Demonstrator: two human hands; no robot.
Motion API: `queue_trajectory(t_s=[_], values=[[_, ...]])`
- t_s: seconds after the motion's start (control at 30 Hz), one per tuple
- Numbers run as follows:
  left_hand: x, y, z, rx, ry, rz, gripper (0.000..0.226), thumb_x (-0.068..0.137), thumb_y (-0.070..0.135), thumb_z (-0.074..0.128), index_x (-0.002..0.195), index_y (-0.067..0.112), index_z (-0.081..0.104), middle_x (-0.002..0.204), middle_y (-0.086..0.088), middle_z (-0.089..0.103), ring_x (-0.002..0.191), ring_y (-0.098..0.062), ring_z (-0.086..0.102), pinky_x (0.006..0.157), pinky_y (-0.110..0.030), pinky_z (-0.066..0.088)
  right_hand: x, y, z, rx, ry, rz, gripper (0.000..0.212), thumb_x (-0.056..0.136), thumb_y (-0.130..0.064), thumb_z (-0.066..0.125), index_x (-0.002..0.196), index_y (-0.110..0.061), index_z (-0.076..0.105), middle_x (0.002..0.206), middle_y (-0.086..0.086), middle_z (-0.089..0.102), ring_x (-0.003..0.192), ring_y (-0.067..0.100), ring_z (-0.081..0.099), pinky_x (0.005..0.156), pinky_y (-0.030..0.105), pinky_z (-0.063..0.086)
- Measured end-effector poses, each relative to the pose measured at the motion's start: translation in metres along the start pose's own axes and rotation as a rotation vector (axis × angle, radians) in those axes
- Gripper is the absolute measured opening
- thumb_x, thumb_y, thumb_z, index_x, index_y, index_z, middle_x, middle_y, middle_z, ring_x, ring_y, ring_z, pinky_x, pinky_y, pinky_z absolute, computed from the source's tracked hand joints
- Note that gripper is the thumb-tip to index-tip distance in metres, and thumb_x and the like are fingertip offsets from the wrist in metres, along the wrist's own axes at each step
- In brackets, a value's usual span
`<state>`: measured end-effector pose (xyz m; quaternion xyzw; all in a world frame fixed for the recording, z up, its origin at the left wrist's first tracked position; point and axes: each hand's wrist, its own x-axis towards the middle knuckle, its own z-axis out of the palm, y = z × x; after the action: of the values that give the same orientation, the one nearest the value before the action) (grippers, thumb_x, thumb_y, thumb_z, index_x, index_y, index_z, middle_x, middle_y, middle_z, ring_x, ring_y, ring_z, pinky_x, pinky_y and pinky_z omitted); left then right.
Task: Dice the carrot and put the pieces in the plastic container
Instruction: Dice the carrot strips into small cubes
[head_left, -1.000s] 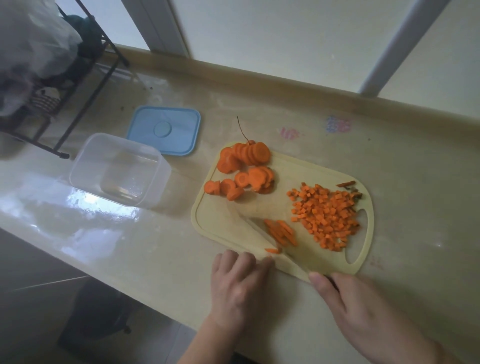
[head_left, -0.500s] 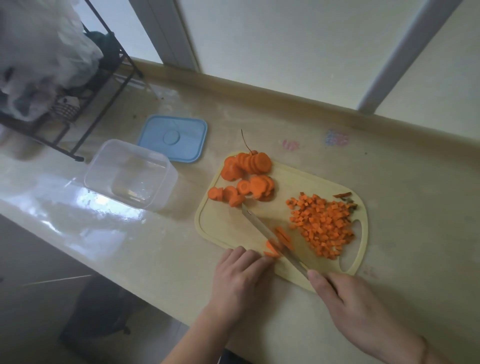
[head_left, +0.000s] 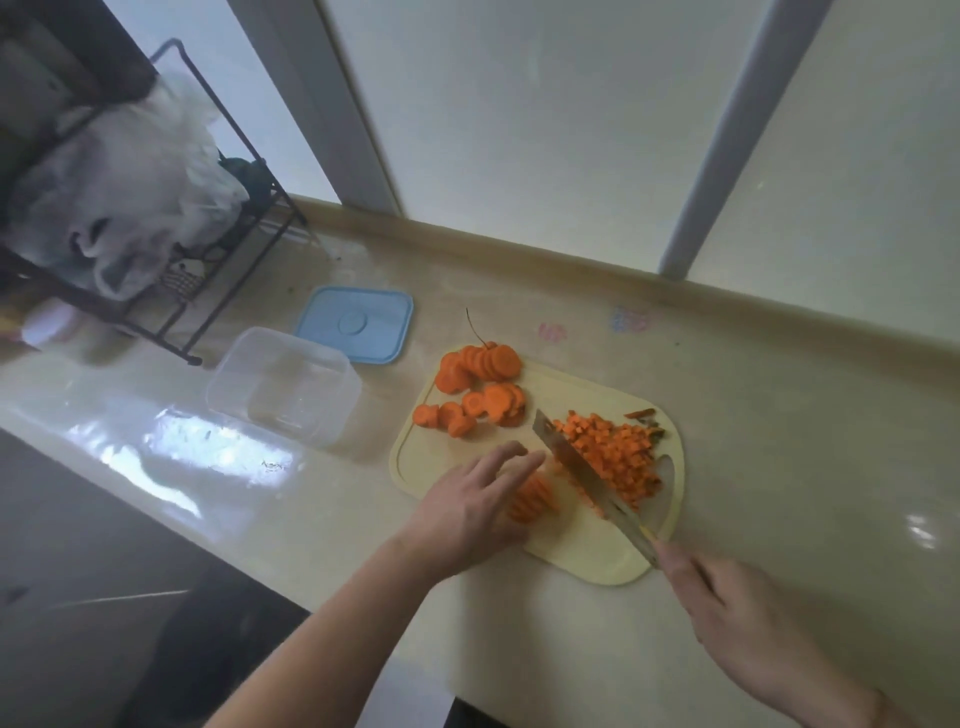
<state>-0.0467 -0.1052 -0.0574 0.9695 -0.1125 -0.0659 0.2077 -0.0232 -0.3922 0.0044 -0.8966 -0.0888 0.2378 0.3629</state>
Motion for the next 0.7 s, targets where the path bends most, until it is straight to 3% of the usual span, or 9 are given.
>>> queue_trajectory(t_s=[0.1, 0.2, 0.33, 0.43, 0.5, 0.57, 0.63, 0.7], values=[[0.015, 0.002, -0.006, 0.042, -0.188, 0.000, 0.075, 0.093, 0.034, 0.068, 0.158, 0.026, 0.031, 0.155, -0.003, 0.034, 0.129, -0.026, 0.050, 0.096, -0.043, 0.052, -0.010, 0.011, -0.007, -0.025, 0.042, 0.012, 0.084, 0.076, -0.083, 0.018, 0.064, -0.007, 0.051, 0.054, -0.006, 0.055, 0.055, 0.007, 0.054, 0.056, 0.027, 0.040], [0.017, 0.005, -0.004, -0.014, -0.199, 0.039, 0.058, 0.092, 0.023, 0.067, 0.147, 0.019, 0.050, 0.135, -0.014, 0.050, 0.100, -0.035, 0.065, 0.080, -0.047, 0.059, -0.023, 0.019, -0.012, -0.119, 0.071, 0.010, 0.082, 0.077, -0.085, 0.014, 0.065, -0.015, 0.052, 0.059, 0.001, 0.059, 0.056, 0.008, 0.057, 0.059, 0.032, 0.046], [0.004, 0.011, 0.006, -0.058, -0.068, -0.076, 0.045, 0.087, 0.036, 0.057, 0.132, 0.042, 0.050, 0.122, -0.003, 0.055, 0.087, -0.028, 0.069, 0.069, -0.045, 0.060, -0.040, 0.019, -0.020, -0.329, 0.052, -0.016, 0.067, 0.076, -0.078, 0.007, 0.069, -0.022, 0.042, 0.060, 0.002, 0.057, 0.056, 0.012, 0.052, 0.056, 0.028, 0.043], [-0.001, 0.022, 0.005, -0.185, 0.009, -0.227, 0.043, 0.081, 0.032, 0.062, 0.121, 0.045, 0.052, 0.119, 0.002, 0.056, 0.087, -0.021, 0.072, 0.072, -0.041, 0.061, -0.045, 0.026, -0.019, -0.452, 0.067, -0.065, 0.068, 0.074, -0.079, -0.002, 0.074, -0.025, 0.039, 0.069, -0.001, 0.061, 0.068, 0.014, 0.061, 0.061, 0.032, 0.046], [-0.001, 0.031, 0.002, -0.230, 0.037, -0.285, 0.041, 0.081, 0.022, 0.075, 0.116, 0.041, 0.064, 0.117, 0.001, 0.058, 0.085, -0.018, 0.070, 0.077, -0.036, 0.059, -0.047, 0.031, -0.015, -0.495, 0.097, -0.092, 0.074, 0.075, -0.080, -0.011, 0.076, -0.026, 0.040, 0.075, -0.002, 0.064, 0.076, 0.015, 0.066, 0.061, 0.032, 0.046], [-0.002, 0.035, 0.003, -0.266, 0.032, -0.324, 0.045, 0.081, 0.014, 0.082, 0.123, 0.023, 0.070, 0.120, -0.003, 0.057, 0.086, -0.009, 0.062, 0.084, -0.017, 0.049, -0.047, 0.037, -0.011, -0.558, 0.141, -0.133, 0.087, 0.070, -0.081, -0.021, 0.083, -0.028, 0.046, 0.081, -0.002, 0.068, 0.078, 0.016, 0.067, 0.062, 0.032, 0.047], [-0.004, 0.036, 0.006, -0.268, -0.005, -0.333, 0.052, 0.081, 0.014, 0.082, 0.130, 0.016, 0.065, 0.127, -0.003, 0.054, 0.091, -0.002, 0.055, 0.081, 0.000, 0.033, -0.048, 0.039, -0.008, -0.622, 0.186, -0.152, 0.098, 0.066, -0.082, -0.028, 0.090, -0.029, 0.051, 0.085, -0.003, 0.070, 0.080, 0.016, 0.068, 0.063, 0.033, 0.050], [-0.008, 0.034, 0.007, -0.266, -0.030, -0.296, 0.058, 0.082, 0.018, 0.081, 0.136, 0.016, 0.060, 0.133, -0.001, 0.050, 0.097, -0.005, 0.058, 0.083, 0.000, 0.033, -0.049, 0.039, -0.005, -0.687, 0.204, -0.147, 0.099, 0.065, -0.082, -0.030, 0.090, -0.029, 0.051, 0.084, -0.004, 0.070, 0.077, 0.015, 0.069, 0.061, 0.032, 0.050]])
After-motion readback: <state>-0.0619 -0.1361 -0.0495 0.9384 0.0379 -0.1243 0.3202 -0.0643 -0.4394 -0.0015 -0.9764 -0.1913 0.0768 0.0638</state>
